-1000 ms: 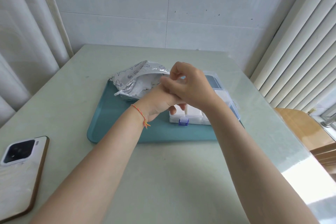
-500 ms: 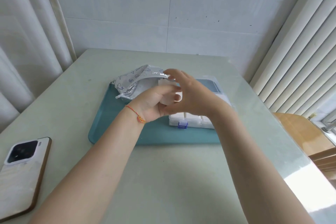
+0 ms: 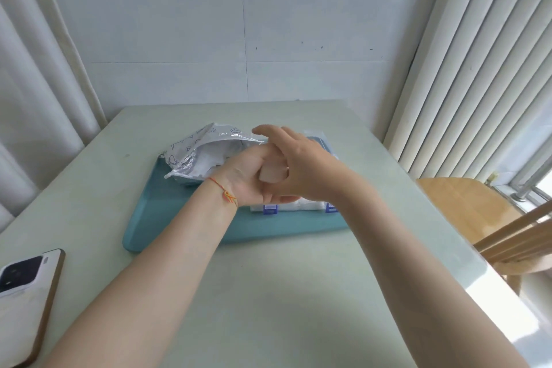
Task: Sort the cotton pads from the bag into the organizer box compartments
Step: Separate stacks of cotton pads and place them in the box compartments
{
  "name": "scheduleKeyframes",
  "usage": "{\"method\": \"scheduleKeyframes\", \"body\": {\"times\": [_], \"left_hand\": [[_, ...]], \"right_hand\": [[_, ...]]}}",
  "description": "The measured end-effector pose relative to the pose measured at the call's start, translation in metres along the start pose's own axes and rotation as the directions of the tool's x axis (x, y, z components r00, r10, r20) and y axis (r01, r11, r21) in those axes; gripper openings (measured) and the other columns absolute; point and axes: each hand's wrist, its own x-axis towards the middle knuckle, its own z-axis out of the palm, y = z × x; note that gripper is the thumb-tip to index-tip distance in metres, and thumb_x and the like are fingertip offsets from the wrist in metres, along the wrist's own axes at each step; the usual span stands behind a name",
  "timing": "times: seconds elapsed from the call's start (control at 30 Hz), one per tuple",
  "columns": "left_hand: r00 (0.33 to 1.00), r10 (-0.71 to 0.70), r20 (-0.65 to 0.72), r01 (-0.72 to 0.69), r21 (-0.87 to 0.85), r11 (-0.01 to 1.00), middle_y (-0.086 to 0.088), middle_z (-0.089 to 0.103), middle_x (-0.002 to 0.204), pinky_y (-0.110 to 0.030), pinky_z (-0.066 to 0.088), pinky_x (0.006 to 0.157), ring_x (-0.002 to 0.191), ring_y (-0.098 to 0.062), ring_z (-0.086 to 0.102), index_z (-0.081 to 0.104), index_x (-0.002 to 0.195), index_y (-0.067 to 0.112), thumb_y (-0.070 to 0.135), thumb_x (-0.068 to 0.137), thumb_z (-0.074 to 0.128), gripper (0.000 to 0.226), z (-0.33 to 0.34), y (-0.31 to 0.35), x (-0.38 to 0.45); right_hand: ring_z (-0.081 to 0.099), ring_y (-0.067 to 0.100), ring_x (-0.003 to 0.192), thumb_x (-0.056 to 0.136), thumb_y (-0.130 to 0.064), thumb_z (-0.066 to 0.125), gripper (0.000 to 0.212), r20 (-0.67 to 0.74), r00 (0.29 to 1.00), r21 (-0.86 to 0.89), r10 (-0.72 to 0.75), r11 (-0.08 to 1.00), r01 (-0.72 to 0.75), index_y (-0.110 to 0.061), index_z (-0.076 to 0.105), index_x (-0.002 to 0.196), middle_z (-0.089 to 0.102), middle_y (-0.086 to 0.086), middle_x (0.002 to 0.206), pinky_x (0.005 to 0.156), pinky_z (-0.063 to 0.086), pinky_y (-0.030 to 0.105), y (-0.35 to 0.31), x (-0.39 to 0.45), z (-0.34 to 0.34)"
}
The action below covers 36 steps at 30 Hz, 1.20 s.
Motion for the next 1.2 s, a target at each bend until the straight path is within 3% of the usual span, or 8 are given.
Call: {"method": "scheduleKeyframes", "body": {"times": [0.13,0.33,0.53,0.67,0.8,0.9,1.03,1.2], "left_hand": [[0.999,-0.025,0.030,0.025,0.001,1.000,0.003,0.064,0.091,-0.037,0.055,0.074,0.083,-0.019,0.064,0.073,0.087,0.032,0.033,0.078,0.062,0.014,0.010,-0.003,0.010],[0.997,-0.065,0.034,0.064,0.032,0.997,0.006,0.061,0.090,-0.027,0.050,0.060,0.079,-0.013,0.059,0.061,0.094,0.032,0.025,0.078,0.062,0.018,0.031,-0.010,0.029],[0.989,0.130,-0.069,-0.104,0.291,0.951,0.002,0.060,0.080,-0.018,0.041,0.049,0.068,-0.011,0.058,0.069,0.101,0.023,0.014,0.079,0.070,0.025,0.037,-0.012,0.041],[0.980,0.194,-0.047,-0.154,0.443,0.883,0.006,0.059,0.082,-0.018,0.039,0.055,0.073,-0.011,0.052,0.067,0.102,0.022,0.004,0.085,0.066,0.025,0.045,-0.012,0.048],[0.980,0.198,-0.012,-0.163,0.520,0.839,0.006,0.063,0.075,-0.020,0.039,0.057,0.077,-0.008,0.055,0.067,0.090,0.018,-0.004,0.078,0.067,0.025,0.054,-0.014,0.050],[0.978,0.208,-0.013,-0.173,0.506,0.845,0.005,0.061,0.065,-0.021,0.038,0.053,0.068,-0.009,0.055,0.065,0.091,0.020,0.000,0.070,0.067,0.029,0.058,-0.017,0.051],[0.967,0.234,-0.098,-0.169,0.438,0.883,0.007,0.060,0.070,-0.021,0.036,0.050,0.065,-0.012,0.050,0.065,0.092,0.023,0.003,0.086,0.067,0.021,0.051,-0.019,0.054],[0.970,0.221,-0.102,-0.191,0.245,0.951,-0.004,0.067,0.088,-0.020,0.043,0.058,0.082,-0.017,0.063,0.066,0.109,0.010,0.003,0.092,0.058,0.021,0.037,-0.017,0.055]], "right_hand": [[0.043,0.008,0.086,0.072,-0.010,0.070,0.085,-0.017,1.000,-0.013,0.010,1.000,-0.010,-0.028,0.034,0.147,0.047,-0.018,0.105,0.078,0.032,0.024,0.011,-0.014,-0.014],[0.050,0.005,0.106,0.074,-0.024,0.079,0.092,0.121,0.992,0.064,0.043,0.997,-0.051,-0.042,0.028,0.148,0.050,-0.016,0.127,0.086,0.043,0.020,0.034,-0.029,-0.026],[0.061,0.006,0.103,0.090,-0.035,0.067,0.028,-0.093,0.968,0.349,0.232,0.918,-0.187,-0.025,0.065,0.116,0.065,-0.007,0.111,0.090,0.050,0.026,0.061,-0.033,-0.045],[0.059,0.007,0.093,0.085,-0.046,0.069,0.025,-0.165,0.946,0.299,0.280,0.928,-0.222,-0.025,0.067,0.097,0.062,-0.004,0.102,0.078,0.046,0.019,0.064,-0.027,-0.032],[0.054,0.007,0.088,0.084,-0.033,0.071,0.017,-0.274,0.914,0.276,0.300,0.935,-0.224,-0.022,0.059,0.089,0.058,-0.003,0.099,0.070,0.037,0.012,0.066,-0.019,-0.026],[0.059,0.015,0.085,0.089,-0.027,0.064,0.011,-0.260,0.917,0.249,0.301,0.939,-0.238,-0.017,0.060,0.085,0.064,0.000,0.090,0.068,0.042,0.022,0.066,-0.017,-0.025],[0.058,0.014,0.073,0.097,-0.034,0.055,0.026,-0.238,0.892,0.419,0.383,0.870,-0.261,-0.011,0.064,0.089,0.063,0.000,0.081,0.069,0.045,0.026,0.067,-0.019,-0.032],[0.067,0.015,0.090,0.090,-0.003,0.046,0.026,-0.137,0.896,0.500,0.423,0.810,-0.306,-0.018,0.065,0.097,0.065,-0.001,0.101,0.081,0.052,0.029,0.076,-0.028,-0.039]]}}
